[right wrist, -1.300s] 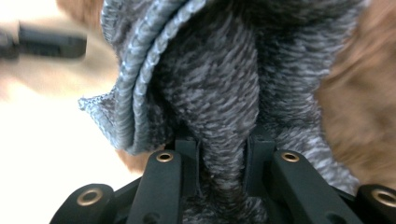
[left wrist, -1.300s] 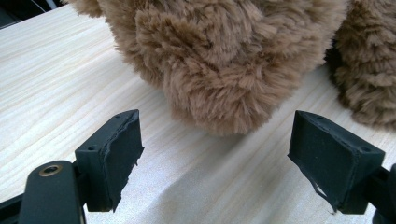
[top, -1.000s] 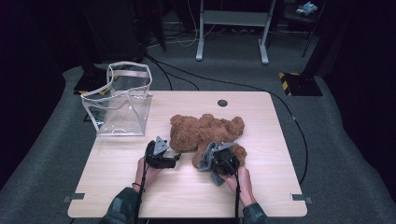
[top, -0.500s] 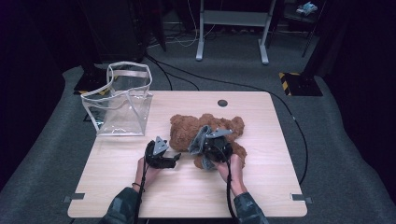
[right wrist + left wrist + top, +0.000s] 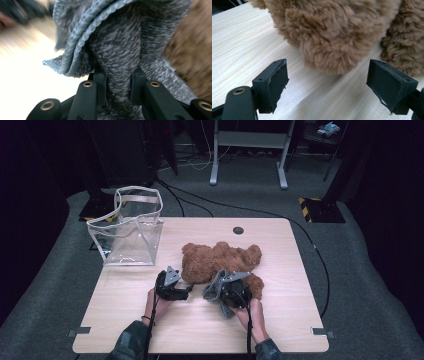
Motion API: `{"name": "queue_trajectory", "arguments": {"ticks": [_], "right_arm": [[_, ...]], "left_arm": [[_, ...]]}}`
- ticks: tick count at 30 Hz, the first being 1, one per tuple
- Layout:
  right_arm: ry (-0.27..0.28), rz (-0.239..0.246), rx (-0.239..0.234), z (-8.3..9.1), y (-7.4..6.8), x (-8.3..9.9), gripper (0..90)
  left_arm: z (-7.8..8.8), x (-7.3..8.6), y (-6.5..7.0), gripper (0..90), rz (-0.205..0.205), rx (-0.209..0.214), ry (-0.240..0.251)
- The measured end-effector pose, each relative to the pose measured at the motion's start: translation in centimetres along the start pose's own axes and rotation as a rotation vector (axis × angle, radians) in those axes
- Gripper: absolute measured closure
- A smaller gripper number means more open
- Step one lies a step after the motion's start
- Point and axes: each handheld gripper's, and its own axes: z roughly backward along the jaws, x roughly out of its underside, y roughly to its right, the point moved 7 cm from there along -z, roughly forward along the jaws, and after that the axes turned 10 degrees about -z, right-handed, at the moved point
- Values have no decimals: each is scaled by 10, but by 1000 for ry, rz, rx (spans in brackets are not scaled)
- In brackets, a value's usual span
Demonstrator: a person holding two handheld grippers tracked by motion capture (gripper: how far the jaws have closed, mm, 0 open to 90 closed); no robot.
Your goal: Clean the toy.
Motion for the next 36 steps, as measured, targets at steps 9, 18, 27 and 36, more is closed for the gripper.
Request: {"name": "queue_trajectory", "arguments": {"ticks": [9,18,27,36], "right_arm": [[114,39,-2,8,-18,-59,729],[19,44,5,-28,-23,-39,732],[-68,26,-10,-24,-22,-10,733],[81,39,-42,-6,-31,-47,729]], "left_arm": [[0,0,0,167,2,0,4],[0,0,0,166,6,4,7],[0,0,0,166,12,2,9],[0,0,0,164,12,-3,10]]}}
